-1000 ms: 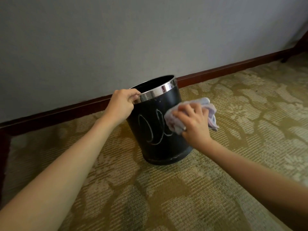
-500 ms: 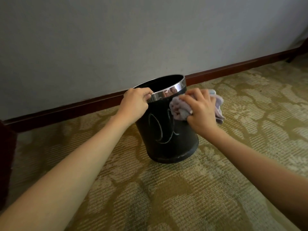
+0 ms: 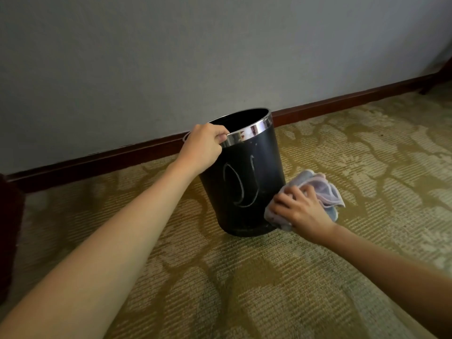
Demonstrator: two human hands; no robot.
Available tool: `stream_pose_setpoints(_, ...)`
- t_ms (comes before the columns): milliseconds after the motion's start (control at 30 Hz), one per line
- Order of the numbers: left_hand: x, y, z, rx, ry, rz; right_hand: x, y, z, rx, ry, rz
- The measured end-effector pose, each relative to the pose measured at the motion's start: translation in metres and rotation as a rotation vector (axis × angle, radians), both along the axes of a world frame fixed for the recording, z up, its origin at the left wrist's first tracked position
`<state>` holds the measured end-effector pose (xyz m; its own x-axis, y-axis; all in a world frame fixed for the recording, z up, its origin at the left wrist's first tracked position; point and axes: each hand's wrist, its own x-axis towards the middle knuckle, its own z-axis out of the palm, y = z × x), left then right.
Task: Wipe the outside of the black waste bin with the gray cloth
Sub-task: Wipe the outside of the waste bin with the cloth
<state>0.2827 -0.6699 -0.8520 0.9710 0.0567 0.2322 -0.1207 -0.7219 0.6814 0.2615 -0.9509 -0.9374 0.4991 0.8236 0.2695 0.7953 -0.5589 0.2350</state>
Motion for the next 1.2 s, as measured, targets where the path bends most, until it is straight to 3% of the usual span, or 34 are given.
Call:
stream_pose_setpoints(167,-0.004,-0.012,0.000,0.049,-0.022,0.015,0.033,0.046,0.059,0.410,0.014,-0.196)
stream_pose_setpoints(267,-0.005,-0.013,0.002,0.052,-0.010,0.048,0.038,0.063,0.065,0.508,-0.033,-0.189)
stream_pose_setpoints(333,-0.005,-0.010,0.002,0.043,0.002,0.051,0.031,0.061,0.049,0.470,-0.089,-0.179)
stream_pose_setpoints(467,-0.003,-0.004,0.005,0.022,0.020,0.051,0.006,0.032,-0.003,0.184,-0.158,-0.044)
stream_pose_setpoints(600,0.000,-0.008,0.008,0.021,0.034,0.064,-0.007,0.006,-0.018,-0.013,-0.069,-0.011)
stream_pose_setpoints(733,0.002,-0.018,0.012,0.068,0.057,0.085,0.015,0.026,0.024,0.172,0.011,-0.149)
stream_pose_setpoints(833,0.004,-0.021,0.015,0.114,0.066,0.101,0.036,0.059,0.063,0.382,-0.018,-0.211)
stream_pose_setpoints(900,0.004,-0.019,0.015,0.115,0.074,0.117,0.041,0.073,0.071,0.414,-0.042,-0.217)
stream_pose_setpoints(1200,0.009,0.013,0.009,0.019,0.089,0.216,-0.001,0.036,-0.007,0.019,-0.062,-0.076)
